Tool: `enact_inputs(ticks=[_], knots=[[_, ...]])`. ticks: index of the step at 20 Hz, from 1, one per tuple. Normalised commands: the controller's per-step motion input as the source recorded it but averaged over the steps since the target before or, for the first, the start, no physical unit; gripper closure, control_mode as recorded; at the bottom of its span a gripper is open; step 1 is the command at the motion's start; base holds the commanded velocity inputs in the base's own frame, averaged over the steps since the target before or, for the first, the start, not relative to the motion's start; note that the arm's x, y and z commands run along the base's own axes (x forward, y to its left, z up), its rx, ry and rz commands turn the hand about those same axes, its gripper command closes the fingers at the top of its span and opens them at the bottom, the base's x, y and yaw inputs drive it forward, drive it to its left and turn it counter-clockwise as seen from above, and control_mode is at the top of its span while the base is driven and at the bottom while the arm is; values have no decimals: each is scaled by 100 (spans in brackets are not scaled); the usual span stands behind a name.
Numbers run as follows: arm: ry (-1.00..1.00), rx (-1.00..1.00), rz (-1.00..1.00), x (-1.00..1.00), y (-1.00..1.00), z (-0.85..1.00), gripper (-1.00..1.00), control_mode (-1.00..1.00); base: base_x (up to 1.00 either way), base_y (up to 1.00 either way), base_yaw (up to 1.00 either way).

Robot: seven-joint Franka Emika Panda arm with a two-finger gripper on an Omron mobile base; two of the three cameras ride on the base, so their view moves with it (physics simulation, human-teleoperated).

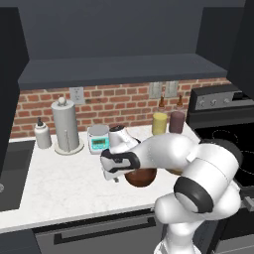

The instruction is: Pick up the bowls on the counter and stack them on top of one another in the open cabinet. Place the smaller bowl on top of the larger bowl.

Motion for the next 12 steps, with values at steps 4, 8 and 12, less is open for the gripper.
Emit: enact_inputs(ticks=[4, 8, 12], knots=[[0, 0, 0, 0, 0, -11, 100, -100, 0, 0, 0], [0, 0, 0, 0, 0, 0, 100, -100, 0, 0, 0], [-1, 0, 0, 0, 0, 1, 100, -100, 0, 0, 0]])
